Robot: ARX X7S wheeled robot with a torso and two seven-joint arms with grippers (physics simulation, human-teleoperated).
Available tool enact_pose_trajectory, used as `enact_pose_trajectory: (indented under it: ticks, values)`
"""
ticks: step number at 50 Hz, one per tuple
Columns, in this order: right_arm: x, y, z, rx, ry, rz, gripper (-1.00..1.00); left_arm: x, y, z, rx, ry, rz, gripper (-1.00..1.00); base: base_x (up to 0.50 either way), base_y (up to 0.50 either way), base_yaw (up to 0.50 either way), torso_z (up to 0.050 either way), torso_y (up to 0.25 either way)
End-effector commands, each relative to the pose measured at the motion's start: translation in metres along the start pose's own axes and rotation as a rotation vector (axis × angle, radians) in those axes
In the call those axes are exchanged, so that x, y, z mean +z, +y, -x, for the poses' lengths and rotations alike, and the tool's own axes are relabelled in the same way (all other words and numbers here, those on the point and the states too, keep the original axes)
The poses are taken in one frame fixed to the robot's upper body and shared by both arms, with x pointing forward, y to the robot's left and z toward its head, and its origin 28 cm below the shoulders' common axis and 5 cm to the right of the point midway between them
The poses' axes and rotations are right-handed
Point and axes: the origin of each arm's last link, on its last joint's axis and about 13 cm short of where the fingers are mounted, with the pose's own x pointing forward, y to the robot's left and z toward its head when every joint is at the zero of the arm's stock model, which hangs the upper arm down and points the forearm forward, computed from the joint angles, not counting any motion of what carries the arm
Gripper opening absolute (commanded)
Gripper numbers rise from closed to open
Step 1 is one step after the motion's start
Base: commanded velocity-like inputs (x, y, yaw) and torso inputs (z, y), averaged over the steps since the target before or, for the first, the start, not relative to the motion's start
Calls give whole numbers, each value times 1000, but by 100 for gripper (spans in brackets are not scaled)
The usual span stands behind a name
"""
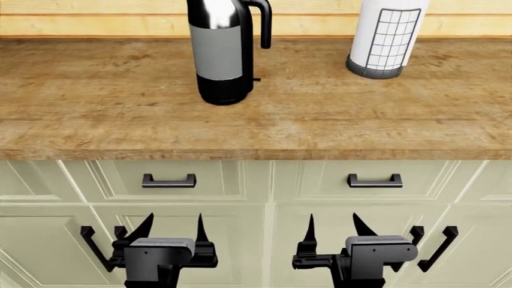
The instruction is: Press down the lever to turn on the electric kettle.
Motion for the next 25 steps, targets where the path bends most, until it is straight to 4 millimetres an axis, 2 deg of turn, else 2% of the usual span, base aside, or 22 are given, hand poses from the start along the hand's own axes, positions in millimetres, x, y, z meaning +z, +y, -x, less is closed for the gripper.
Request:
enact_pose_trajectory:
  ticks: [1, 9, 25]
  values:
    - [1, 0, 1, 1, -2, -3, 100, 3, -1, 1, -11, -14, 4, 100, 0, 0, 0, 50, 0]
    - [1, 0, 1, 1, -3, -2, 100, -2, 1, -1, -13, -16, 3, 100, 0, 0, 0, 50, 0]
    - [1, 0, 0, 1, -2, -4, 100, 3, -2, 2, -14, -19, 0, 100, 0, 0, 0, 50, 0]
